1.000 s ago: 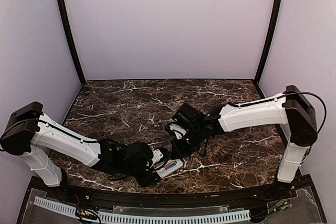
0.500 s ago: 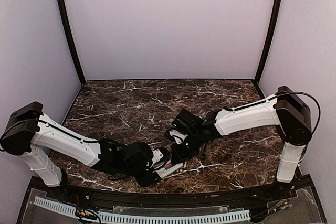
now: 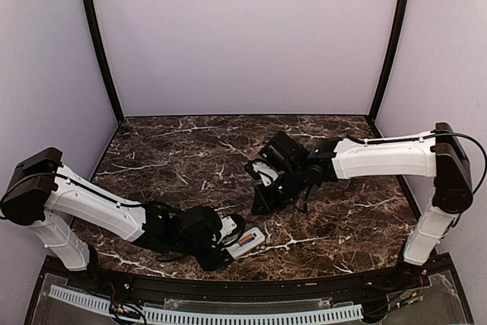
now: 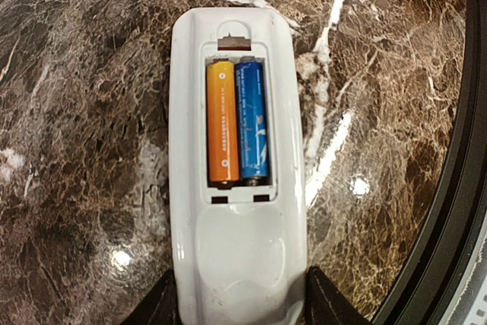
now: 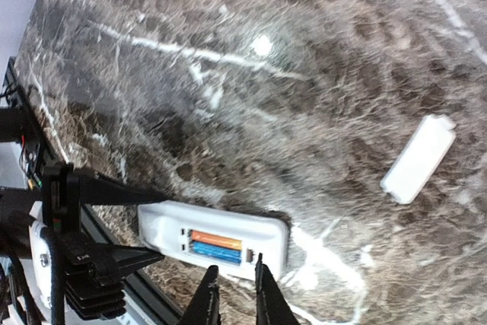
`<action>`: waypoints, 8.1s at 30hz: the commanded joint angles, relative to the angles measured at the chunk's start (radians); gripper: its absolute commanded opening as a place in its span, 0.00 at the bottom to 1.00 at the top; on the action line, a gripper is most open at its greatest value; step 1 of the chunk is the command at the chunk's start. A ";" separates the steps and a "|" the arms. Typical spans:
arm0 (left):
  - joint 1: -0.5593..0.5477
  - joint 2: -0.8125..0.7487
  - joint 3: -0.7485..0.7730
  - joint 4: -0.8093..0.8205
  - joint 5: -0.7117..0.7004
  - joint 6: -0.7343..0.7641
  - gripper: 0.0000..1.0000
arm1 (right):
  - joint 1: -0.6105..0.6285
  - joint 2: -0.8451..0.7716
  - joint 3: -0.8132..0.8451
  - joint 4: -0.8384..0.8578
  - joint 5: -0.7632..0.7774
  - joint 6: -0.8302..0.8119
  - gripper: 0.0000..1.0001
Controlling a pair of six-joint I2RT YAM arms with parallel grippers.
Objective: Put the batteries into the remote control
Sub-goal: Press the battery in the battery compartment, then pick up the battery cover at the center of the board, then pass from the right arm to the left, then pass from the left arm to the right
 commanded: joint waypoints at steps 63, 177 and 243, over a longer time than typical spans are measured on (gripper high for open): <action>0.004 -0.386 0.041 -0.351 -0.116 0.078 0.77 | -0.255 0.392 0.281 -0.210 0.015 -1.299 0.10; -0.076 -0.582 0.060 0.129 -0.657 0.796 0.00 | 0.030 -0.298 0.252 0.004 -0.095 -0.361 0.71; -0.213 -0.248 -0.142 1.340 -0.905 2.108 0.00 | 0.151 -0.114 0.467 -0.136 0.066 -0.904 0.25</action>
